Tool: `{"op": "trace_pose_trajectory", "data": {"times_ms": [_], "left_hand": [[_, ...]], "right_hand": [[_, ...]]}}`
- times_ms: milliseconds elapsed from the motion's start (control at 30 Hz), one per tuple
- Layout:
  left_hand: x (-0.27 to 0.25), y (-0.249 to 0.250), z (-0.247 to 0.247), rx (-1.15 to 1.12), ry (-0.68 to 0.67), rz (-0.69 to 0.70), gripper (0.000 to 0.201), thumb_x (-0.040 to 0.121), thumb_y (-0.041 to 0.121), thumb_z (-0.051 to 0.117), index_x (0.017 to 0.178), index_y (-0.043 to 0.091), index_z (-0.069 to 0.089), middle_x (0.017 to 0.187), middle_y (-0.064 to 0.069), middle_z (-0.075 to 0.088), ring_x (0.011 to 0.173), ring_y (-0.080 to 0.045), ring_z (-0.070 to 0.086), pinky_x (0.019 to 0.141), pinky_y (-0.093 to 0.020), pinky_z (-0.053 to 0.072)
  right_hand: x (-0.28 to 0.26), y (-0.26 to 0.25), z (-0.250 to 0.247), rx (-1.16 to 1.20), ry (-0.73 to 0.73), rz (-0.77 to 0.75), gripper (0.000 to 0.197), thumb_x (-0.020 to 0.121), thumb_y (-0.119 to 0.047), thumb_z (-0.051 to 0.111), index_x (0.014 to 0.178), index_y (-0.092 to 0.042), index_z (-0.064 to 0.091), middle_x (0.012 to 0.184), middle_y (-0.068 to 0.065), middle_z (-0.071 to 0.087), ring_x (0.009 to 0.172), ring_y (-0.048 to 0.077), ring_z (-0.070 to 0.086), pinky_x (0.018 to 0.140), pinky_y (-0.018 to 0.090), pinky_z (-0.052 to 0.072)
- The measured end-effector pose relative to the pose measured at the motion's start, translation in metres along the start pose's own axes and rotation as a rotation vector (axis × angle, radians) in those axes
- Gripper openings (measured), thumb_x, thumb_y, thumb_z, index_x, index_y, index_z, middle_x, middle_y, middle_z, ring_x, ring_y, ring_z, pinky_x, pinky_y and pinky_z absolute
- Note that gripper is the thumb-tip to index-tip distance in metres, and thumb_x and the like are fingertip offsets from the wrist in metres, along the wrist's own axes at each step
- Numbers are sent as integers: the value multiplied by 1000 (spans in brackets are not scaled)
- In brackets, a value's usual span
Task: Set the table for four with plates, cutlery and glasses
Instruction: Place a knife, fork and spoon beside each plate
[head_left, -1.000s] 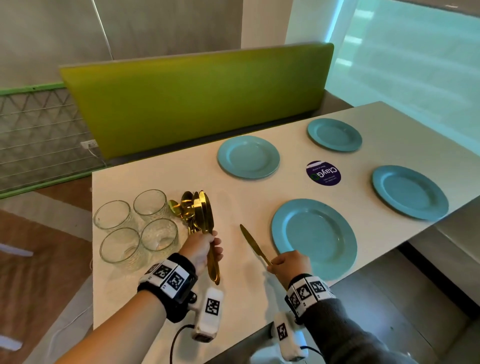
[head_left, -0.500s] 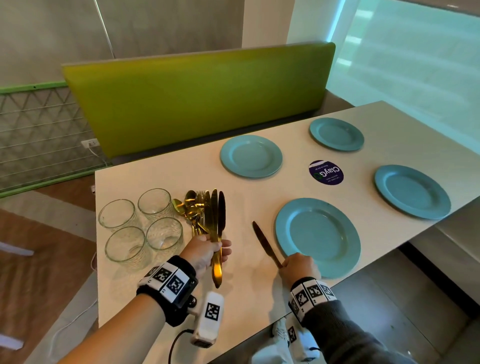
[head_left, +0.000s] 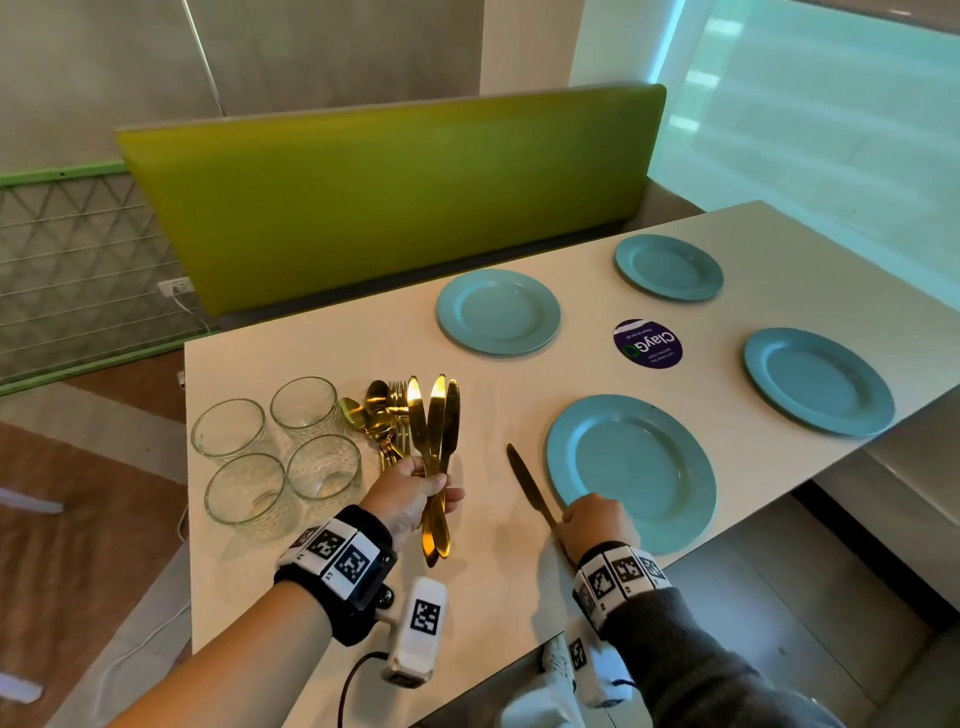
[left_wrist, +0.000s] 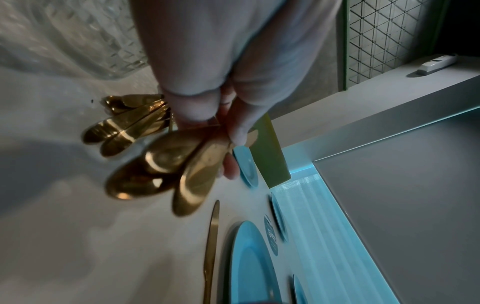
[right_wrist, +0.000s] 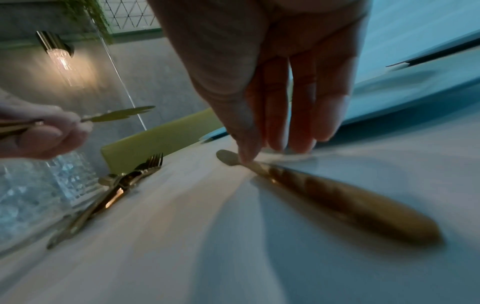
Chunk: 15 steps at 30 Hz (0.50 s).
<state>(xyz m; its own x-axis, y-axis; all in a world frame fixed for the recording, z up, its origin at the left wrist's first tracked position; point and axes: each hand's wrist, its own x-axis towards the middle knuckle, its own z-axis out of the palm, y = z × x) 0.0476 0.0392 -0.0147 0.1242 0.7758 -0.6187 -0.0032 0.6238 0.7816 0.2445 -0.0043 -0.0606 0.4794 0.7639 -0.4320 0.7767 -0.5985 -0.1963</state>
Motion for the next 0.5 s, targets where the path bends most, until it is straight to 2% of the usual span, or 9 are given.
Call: {"op": "trace_pose_trajectory", "data": {"times_ms": [67,133,200,267,367,433,500], "left_hand": [[0,1,3,-5,19,10,18,95,-1,43,111,2,49,96,-17,60,72,-19,62,45,-16,53],[0,2,7,-36,35,18,18,94,-2,44,110,1,51,94,-14,60,74,-20,63,59,-24,56],[-1,6,13,-70,34,19,14,94,-2,43,104,2,53,90,-12,59,77,-20,63,69,-30,54],[-2,13,21,-95,18,35,13,94,-2,44,94,5,55,89,-11,60,78,-20,63,74,-32,54],[-6,23,33,-127,-24,72,12,93,-2,47,93,3,58,87,-13,62,77,-20,63,75,-33,55],[-8,28,39,-136,-53,89,13,93,-1,48,92,4,60,87,-14,65,77,-22,65,77,-35,55],[-10,31,43,-128,-61,101,15,93,1,49,88,7,61,86,-15,67,77,-23,65,81,-37,55]], "right_hand": [[-1,-7,-15,12,17,-46,21,89,-24,54,101,-15,69,92,2,66,83,18,64,78,30,56],[-4,-15,-33,74,51,-91,21,89,-24,53,97,-15,71,93,3,67,85,19,64,78,29,55],[-7,-26,-49,199,75,-161,20,88,-26,55,93,-17,72,93,3,69,86,19,63,79,28,54],[-11,-38,-59,325,68,-273,20,87,-32,60,92,-18,74,94,1,71,82,15,63,80,27,53],[-19,-55,-68,557,-62,-350,21,83,-34,66,91,-16,74,78,-5,69,60,6,59,67,22,55],[-22,-60,-71,622,-154,-353,20,84,-33,66,90,-16,74,74,-6,67,56,4,58,56,17,52],[-23,-60,-75,649,-190,-366,19,87,-32,63,91,-16,73,74,-6,68,56,4,58,54,16,51]]}}
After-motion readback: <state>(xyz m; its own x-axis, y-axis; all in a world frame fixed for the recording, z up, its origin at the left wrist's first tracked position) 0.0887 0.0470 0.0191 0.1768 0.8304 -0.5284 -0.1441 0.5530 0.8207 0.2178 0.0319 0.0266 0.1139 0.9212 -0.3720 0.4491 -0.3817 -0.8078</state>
